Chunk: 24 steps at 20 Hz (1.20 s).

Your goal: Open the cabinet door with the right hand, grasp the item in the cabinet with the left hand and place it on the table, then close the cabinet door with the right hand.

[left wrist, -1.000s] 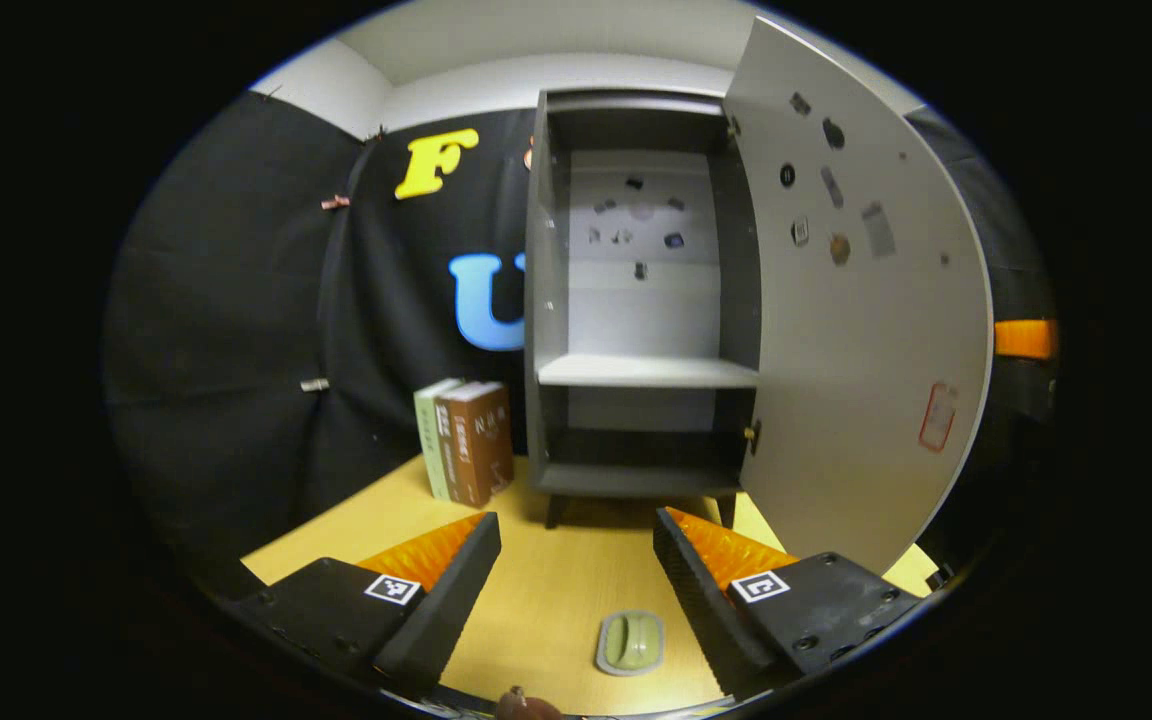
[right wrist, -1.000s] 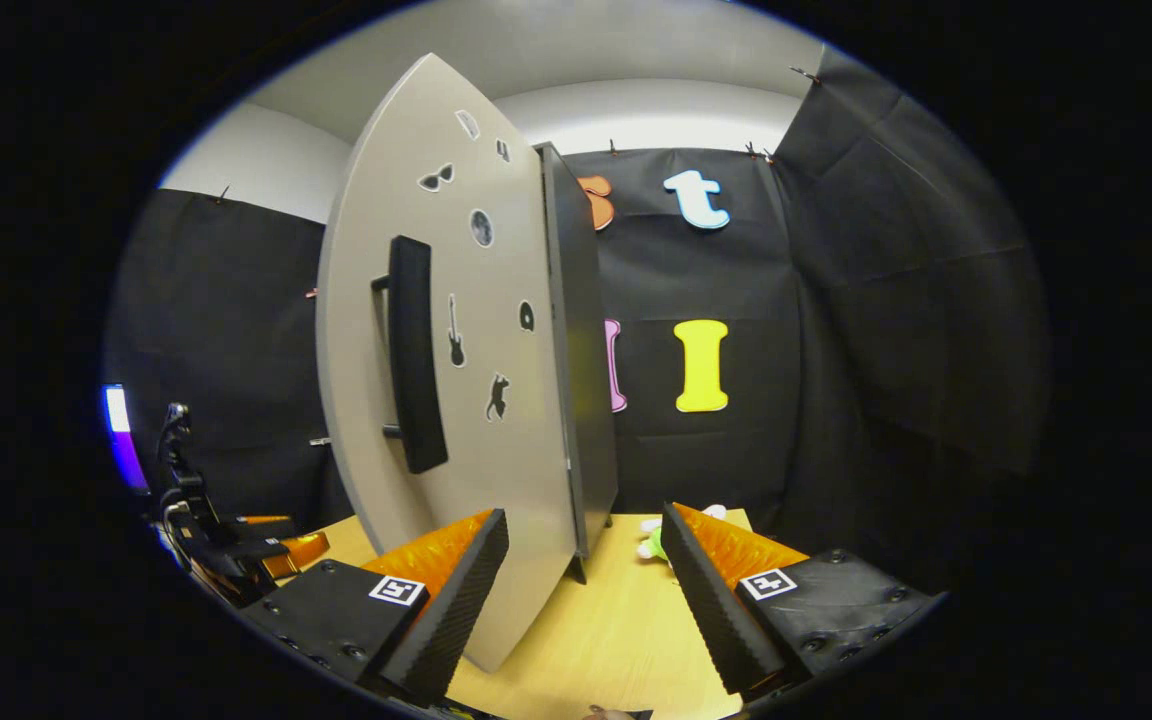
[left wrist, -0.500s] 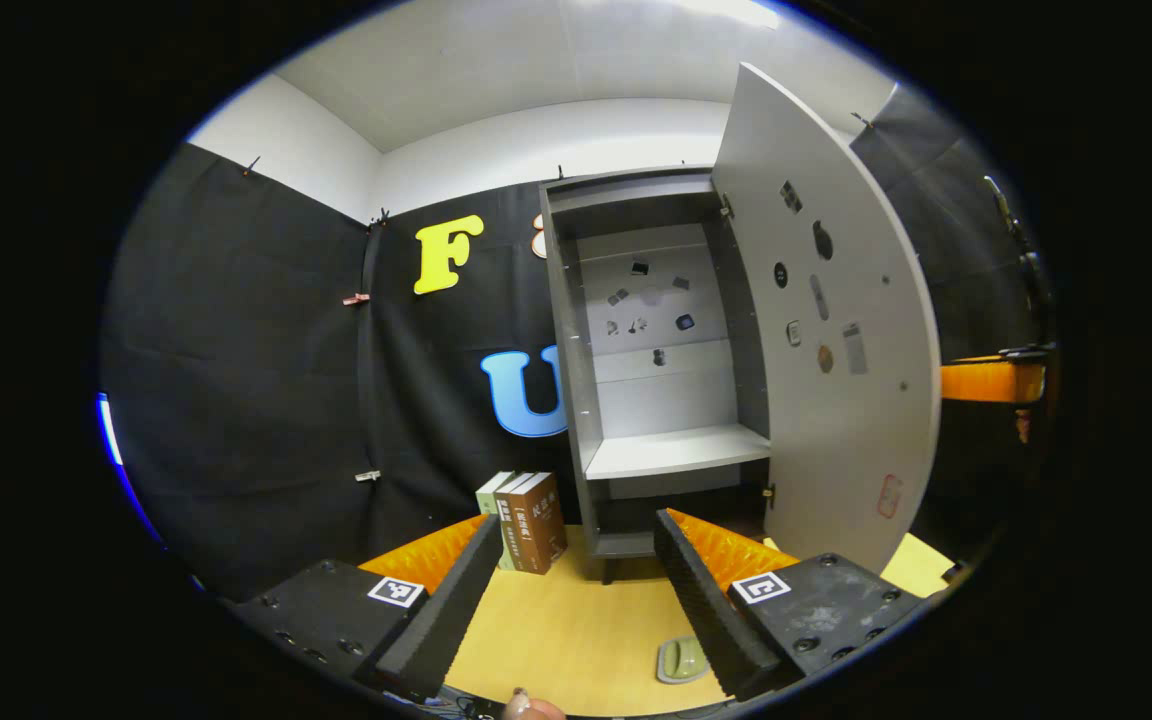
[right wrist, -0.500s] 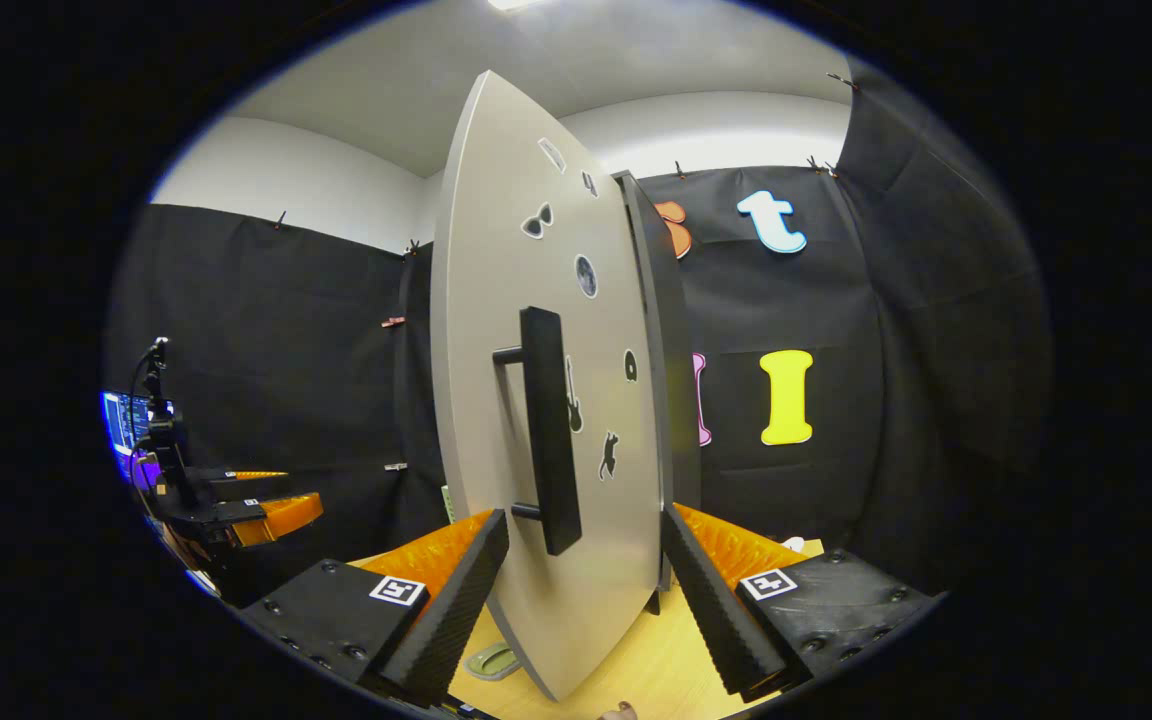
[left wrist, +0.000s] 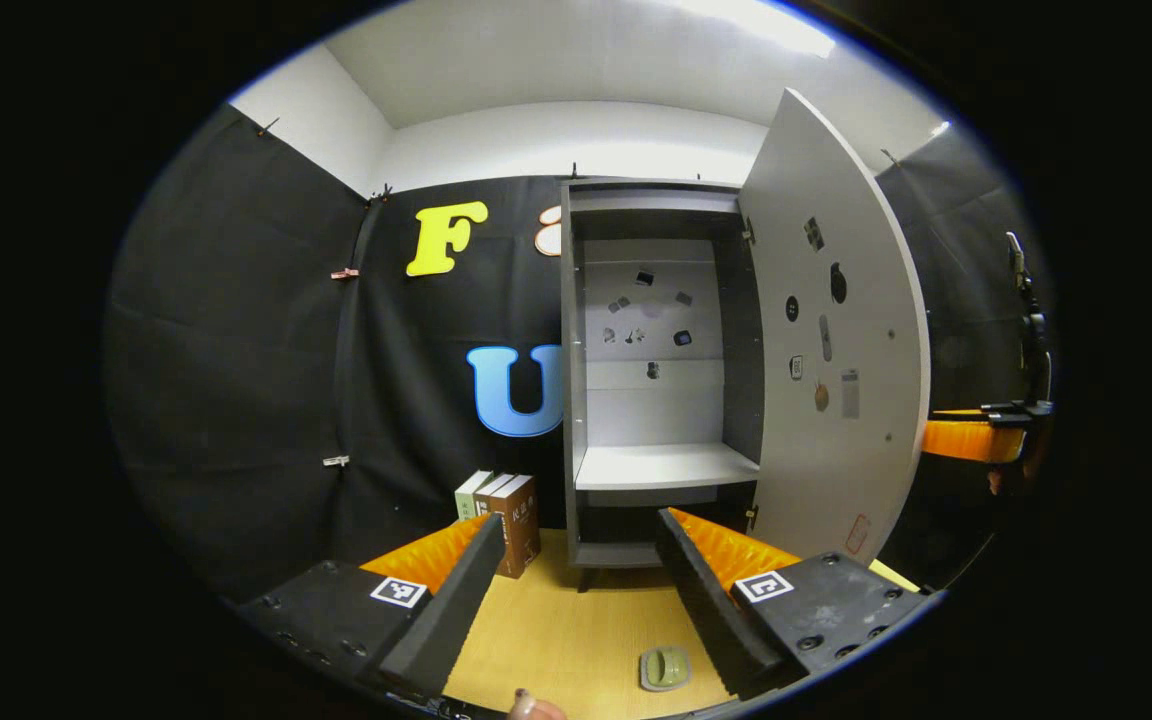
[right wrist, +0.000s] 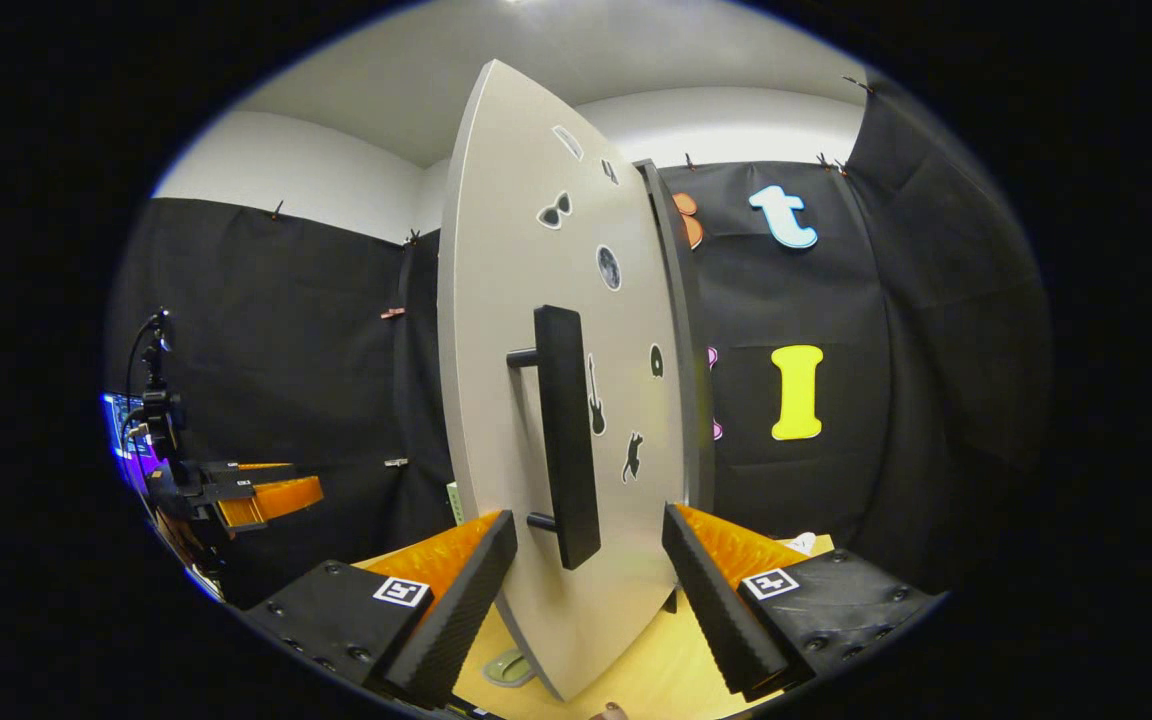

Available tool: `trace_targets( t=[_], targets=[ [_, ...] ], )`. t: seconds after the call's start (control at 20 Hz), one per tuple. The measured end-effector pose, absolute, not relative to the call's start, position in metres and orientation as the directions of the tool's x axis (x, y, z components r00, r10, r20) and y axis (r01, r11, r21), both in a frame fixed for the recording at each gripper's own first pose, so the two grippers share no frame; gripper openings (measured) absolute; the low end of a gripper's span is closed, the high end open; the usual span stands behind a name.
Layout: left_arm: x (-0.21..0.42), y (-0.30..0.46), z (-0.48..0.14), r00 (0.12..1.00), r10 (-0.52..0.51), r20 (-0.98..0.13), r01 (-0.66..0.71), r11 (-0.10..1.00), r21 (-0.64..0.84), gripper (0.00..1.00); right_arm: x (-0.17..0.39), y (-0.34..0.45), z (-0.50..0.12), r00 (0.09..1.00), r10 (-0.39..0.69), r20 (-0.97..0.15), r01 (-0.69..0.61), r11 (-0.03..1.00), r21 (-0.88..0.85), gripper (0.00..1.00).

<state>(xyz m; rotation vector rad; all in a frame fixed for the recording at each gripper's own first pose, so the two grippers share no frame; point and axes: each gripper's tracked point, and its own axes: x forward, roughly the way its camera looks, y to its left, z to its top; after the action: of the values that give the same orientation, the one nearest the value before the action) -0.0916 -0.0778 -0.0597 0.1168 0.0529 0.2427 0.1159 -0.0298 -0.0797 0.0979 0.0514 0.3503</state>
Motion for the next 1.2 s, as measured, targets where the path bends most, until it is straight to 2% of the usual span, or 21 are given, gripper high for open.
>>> trace_targets(
  t=[0.05,0.1,0.15,0.35,0.45,0.5,0.65,0.75,1.0,1.2],
  targets=[
    [-0.09,-0.069,-0.057,0.972,0.231,-0.036,-0.224,0.966,0.127,0.99,0.117,-0.017,-0.08,0.941,0.336,-0.029,-0.333,0.939,0.087,1.0],
    [-0.089,-0.058,-0.053,0.975,0.22,-0.037,-0.213,0.968,0.135,0.96,0.119,-0.002,-0.081,0.943,0.331,-0.028,-0.328,0.942,0.076,0.98],
    [-0.087,-0.046,-0.053,0.977,0.209,-0.044,-0.201,0.97,0.138,0.99,0.124,0.015,-0.085,0.944,0.328,-0.029,-0.325,0.942,0.08,0.98],
    [-0.078,-0.011,-0.052,0.989,0.133,-0.069,-0.125,0.986,0.113,0.99,0.143,0.096,-0.093,0.919,0.392,-0.037,-0.379,0.906,0.187,0.98],
    [-0.073,0.009,-0.049,0.991,0.116,-0.071,-0.107,0.986,0.125,0.99,0.142,0.119,-0.083,0.92,0.392,0.001,-0.384,0.902,0.196,0.98],
    [-0.071,0.015,-0.047,0.992,0.109,-0.07,-0.099,0.986,0.133,0.96,0.141,0.12,-0.079,0.926,0.376,0.005,-0.372,0.913,0.165,0.98],
    [-0.06,0.022,-0.047,0.996,0.058,-0.068,-0.05,0.992,0.116,0.97,0.141,0.119,-0.083,0.938,0.347,-0.004,-0.344,0.932,0.117,0.94],
    [-0.051,0.019,-0.05,0.997,0.028,-0.07,-0.022,0.995,0.095,0.96,0.137,0.113,-0.082,0.949,0.317,-0.005,-0.314,0.944,0.104,0.98],
    [-0.031,0.009,-0.052,0.997,-0.019,-0.071,0.024,0.997,0.068,0.99,0.136,0.083,-0.08,0.981,0.192,-0.006,-0.191,0.979,0.066,0.98],
    [-0.021,-0.005,-0.05,0.997,-0.039,-0.07,0.043,0.997,0.06,0.98,0.134,0.055,-0.078,0.995,0.097,-0.006,-0.096,0.994,0.042,0.98]
  ],
)
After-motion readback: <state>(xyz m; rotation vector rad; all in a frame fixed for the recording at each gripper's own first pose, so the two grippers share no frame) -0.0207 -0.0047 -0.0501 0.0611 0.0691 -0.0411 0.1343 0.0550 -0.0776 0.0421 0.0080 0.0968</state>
